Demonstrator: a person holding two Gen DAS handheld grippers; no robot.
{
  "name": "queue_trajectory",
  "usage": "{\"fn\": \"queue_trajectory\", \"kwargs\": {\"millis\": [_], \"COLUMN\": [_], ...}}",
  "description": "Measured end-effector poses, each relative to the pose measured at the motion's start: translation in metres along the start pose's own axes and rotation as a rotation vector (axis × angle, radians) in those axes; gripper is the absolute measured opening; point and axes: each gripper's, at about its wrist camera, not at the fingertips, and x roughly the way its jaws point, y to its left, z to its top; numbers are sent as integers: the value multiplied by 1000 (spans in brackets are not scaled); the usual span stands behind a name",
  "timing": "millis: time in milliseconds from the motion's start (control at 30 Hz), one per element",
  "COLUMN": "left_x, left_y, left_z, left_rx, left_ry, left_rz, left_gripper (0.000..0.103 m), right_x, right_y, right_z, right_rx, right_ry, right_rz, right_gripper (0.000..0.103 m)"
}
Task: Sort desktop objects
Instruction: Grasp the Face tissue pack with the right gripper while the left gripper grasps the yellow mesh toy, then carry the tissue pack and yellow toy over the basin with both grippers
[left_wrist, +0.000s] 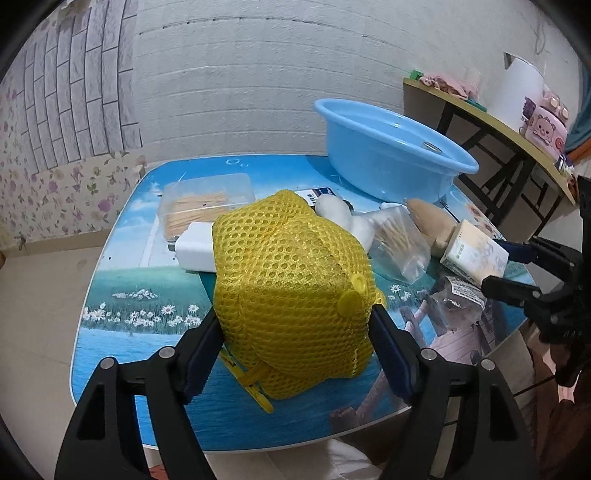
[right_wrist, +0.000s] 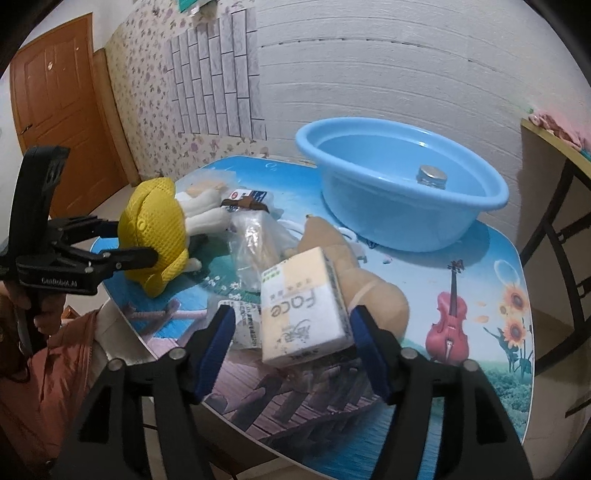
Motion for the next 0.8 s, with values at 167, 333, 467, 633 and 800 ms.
{"fn": "queue_trajectory", "kwargs": {"millis": [167,333,467,633,800], "left_x": [5,11,8,-2,-18], "left_y": [-1,-4,-6,-8,-12], "left_z": [-2,-5,-5,0,9], "left_rx": [-7,0,6,10,8], "left_ry": [5,20,13,-19,-67], "left_rz": [15,16,-3,-2,-4], "left_gripper": [84,83,72,72,72], "right_x": [5,7,6,1,-12], "right_y": [1,4,2,0,-2], "right_z": [0,-1,-4,-2,3], "right_rx": [6,-21,-11,4,12], "right_ry": [8,16,27,1,-50], "right_rz": [-13,-25,-8,12,19], "right_gripper": [65,57,49,47,47]}}
